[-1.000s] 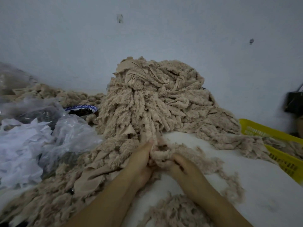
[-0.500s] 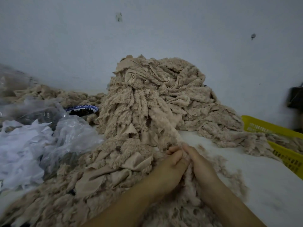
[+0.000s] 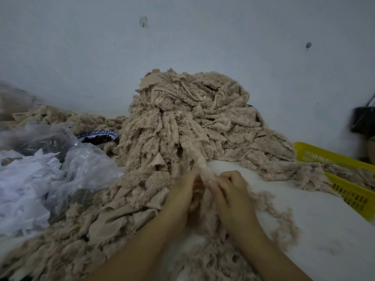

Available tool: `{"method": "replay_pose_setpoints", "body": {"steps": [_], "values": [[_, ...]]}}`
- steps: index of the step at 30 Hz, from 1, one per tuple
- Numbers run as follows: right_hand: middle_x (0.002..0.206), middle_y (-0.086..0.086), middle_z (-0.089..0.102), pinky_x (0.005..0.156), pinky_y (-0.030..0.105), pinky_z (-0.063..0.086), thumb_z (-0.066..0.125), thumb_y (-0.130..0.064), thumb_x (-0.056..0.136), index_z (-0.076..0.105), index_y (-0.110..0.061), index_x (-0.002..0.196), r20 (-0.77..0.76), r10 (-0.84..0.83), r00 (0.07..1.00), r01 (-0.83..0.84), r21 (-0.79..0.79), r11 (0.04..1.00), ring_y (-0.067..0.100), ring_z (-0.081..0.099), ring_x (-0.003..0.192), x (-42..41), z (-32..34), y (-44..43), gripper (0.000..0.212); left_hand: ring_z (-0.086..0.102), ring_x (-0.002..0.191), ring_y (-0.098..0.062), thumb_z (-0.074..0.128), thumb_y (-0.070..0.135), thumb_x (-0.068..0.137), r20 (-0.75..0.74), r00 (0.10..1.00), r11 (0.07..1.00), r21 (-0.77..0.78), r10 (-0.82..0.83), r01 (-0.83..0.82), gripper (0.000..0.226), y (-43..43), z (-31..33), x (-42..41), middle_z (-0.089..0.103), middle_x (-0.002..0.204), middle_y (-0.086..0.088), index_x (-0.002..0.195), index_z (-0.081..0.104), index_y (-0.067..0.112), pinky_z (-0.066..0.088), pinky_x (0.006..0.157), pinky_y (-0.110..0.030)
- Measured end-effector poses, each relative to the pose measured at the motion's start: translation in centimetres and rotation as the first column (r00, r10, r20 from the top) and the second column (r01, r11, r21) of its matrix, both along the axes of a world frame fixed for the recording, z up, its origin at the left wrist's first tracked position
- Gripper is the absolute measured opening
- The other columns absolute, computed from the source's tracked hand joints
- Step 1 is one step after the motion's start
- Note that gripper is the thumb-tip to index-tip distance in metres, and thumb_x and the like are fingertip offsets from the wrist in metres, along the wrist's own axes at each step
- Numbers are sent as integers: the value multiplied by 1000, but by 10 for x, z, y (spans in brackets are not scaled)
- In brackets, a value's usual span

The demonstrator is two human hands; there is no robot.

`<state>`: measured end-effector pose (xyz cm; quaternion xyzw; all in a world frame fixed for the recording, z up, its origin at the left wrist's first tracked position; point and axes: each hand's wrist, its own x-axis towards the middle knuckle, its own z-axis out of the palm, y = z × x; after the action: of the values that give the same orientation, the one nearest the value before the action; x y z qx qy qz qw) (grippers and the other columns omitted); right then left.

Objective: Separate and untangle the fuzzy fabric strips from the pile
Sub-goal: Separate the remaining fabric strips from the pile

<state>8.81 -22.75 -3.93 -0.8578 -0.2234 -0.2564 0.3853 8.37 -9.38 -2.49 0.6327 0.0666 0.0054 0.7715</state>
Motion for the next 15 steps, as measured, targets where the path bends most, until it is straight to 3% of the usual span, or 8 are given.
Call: {"method": "replay_pose_setpoints", "body": {"steps": [1, 4, 6, 8, 11, 13, 15], "values": [[99, -15, 48, 80, 22, 42, 43, -42, 101, 67, -24, 92, 25, 46, 999, -43, -103, 994, 5, 47, 97, -1, -2, 3, 31, 39, 41, -10, 55, 40, 97, -5, 1000, 995, -95, -19, 19, 36, 4, 3, 2, 57, 57, 0, 75, 66, 14, 27, 41, -24], [94, -10, 50, 82, 33, 42, 41, -38, 104, 61, -25, 89, -49, 228, 972, -233, -295, 927, 11, 45, 98, -7, -4, 11, 28, 55, 50, -8, 64, 33, 90, -17, 995, 915, -395, -98, 83, 22, 17, 5, 5, 68, 71, -1, 89, 70, 12, 41, 48, -19], [83, -14, 41, 78, 33, 40, 39, -39, 105, 46, -29, 83, -107, 301, 948, -319, -360, 877, 8, 39, 86, -9, -3, 11, 26, 43, 37, -4, 62, 25, 87, -6, 998, 807, -589, -60, 45, 14, 32, 5, 10, 60, 61, 3, 85, 66, 12, 37, 39, -16], [79, -16, 41, 76, 31, 40, 35, -42, 105, 45, -29, 82, -151, 310, 939, -344, -379, 859, 4, 37, 81, -11, -3, 7, 28, 26, 28, -4, 52, 25, 96, 6, 1000, 714, -700, 29, -16, 23, 50, 4, 15, 46, 47, 6, 78, 59, 13, 28, 29, -17], [90, -6, 58, 75, 36, 41, 37, -40, 104, 59, -18, 90, -265, 242, 933, -269, -69, 961, 5, 51, 87, -13, 4, -1, 34, 26, 29, -5, 36, 29, 107, 29, 994, 667, -743, 105, -49, 30, 63, 0, 16, 41, 45, 6, 89, 54, 12, 21, 31, -17], [101, 2, 60, 84, 33, 40, 39, -42, 102, 60, -6, 103, -347, 178, 921, -149, 109, 983, 11, 52, 95, -12, 8, -6, 42, 30, 33, -6, 32, 35, 108, 52, 993, 666, -745, 105, -31, 33, 58, -1, 16, 45, 51, 5, 104, 55, 11, 25, 34, -18], [80, 0, 56, 64, 27, 40, 38, -51, 97, 55, -8, 89, -343, 155, 927, -101, 171, 980, 10, 53, 71, -11, 12, -11, 46, 35, 39, -7, 31, 41, 107, 62, 990, 715, -697, 129, -50, 43, 53, 0, 15, 55, 60, 3, 114, 58, 9, 31, 37, -19]]}}
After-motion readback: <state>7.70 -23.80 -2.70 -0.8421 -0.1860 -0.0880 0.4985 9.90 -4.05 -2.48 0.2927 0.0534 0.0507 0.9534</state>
